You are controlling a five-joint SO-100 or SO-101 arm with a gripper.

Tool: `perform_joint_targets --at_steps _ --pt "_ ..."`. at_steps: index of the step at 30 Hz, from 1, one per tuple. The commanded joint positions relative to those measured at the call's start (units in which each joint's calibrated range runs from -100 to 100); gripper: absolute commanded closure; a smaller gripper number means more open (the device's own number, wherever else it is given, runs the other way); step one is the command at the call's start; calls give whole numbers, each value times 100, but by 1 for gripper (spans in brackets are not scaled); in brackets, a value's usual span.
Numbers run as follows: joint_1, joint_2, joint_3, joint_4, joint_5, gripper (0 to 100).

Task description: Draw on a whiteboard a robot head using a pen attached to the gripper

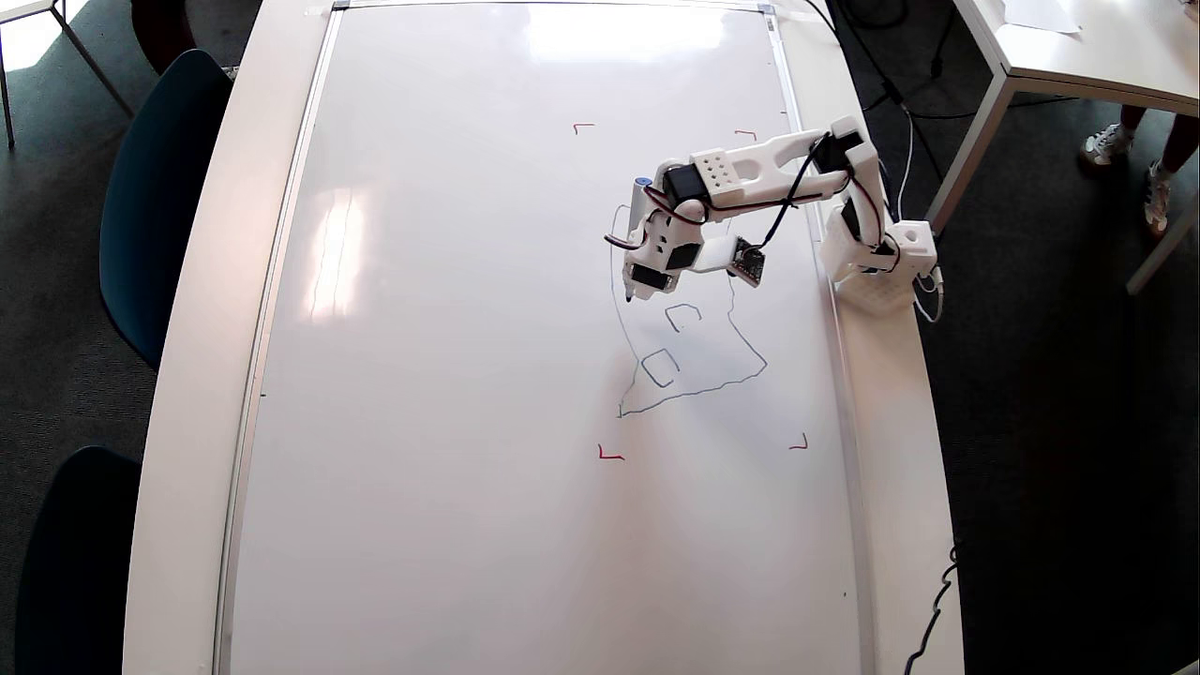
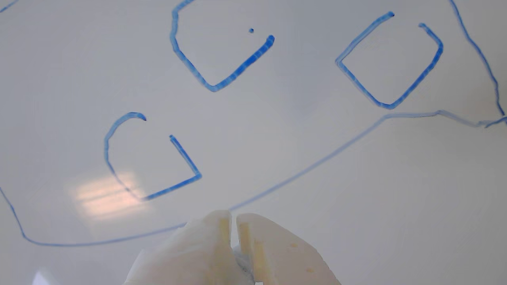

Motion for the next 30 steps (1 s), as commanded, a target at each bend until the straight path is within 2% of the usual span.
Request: perform_joint_targets --at_steps 1,30 --pt "-6 300 -574 33 3 99" --pt "39 1042 -737 -384 -2 99"
